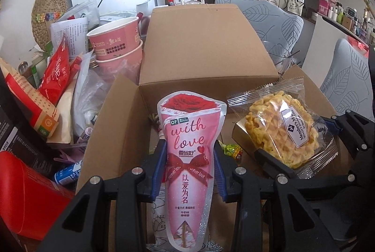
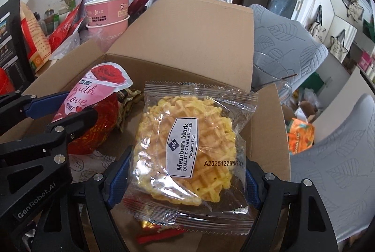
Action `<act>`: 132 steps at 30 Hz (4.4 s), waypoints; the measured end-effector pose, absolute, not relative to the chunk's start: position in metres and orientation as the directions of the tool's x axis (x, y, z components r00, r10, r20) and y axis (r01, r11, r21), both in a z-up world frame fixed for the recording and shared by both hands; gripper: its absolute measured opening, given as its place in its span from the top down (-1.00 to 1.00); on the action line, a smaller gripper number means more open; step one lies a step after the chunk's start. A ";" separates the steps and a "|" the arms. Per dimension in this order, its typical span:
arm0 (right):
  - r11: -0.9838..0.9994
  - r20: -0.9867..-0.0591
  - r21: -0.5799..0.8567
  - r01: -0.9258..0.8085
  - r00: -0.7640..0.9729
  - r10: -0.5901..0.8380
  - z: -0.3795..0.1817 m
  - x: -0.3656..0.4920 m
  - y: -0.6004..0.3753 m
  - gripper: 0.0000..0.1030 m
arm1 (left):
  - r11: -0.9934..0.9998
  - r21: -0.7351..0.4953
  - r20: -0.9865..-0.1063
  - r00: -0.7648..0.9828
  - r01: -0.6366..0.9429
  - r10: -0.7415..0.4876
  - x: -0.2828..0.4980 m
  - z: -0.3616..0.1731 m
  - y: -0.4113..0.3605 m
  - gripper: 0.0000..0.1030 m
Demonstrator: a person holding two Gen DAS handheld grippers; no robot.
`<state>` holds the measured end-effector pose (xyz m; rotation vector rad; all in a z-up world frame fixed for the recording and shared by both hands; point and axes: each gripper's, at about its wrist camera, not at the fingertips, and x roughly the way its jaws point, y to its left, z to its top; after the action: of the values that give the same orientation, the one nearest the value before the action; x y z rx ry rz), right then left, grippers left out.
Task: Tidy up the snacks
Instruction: 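Lower into the box and open both tools to release the waffle and pink bag, then withdraw both tools from the box back toward the table, then grasp the silver GOZK bag with the right tool while the left tool grasps the red spicy strip packet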
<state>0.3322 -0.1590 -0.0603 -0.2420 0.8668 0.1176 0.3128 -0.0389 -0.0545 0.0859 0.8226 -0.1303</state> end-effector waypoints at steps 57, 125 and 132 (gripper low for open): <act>0.978 -0.522 -0.058 -0.201 0.841 0.142 0.097 0.144 -0.161 -0.79 | 0.999 0.021 -0.465 0.885 0.037 -0.024 0.116 0.113 0.000 -0.58; 0.923 -0.784 0.015 -0.384 0.568 0.249 -0.099 0.162 -0.025 -0.86 | 0.990 -0.027 -0.722 0.688 -0.138 0.076 0.058 -0.072 0.138 -0.59; 0.930 -0.815 0.041 -0.365 0.527 0.242 -0.115 0.179 -0.021 -0.61 | 0.992 -0.036 -0.728 0.683 -0.122 0.058 0.065 -0.077 0.136 -0.59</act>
<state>0.1792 -0.0212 -0.1153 -0.1408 0.9495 0.3640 0.0652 0.1356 -0.0767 -0.0836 0.8134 0.1012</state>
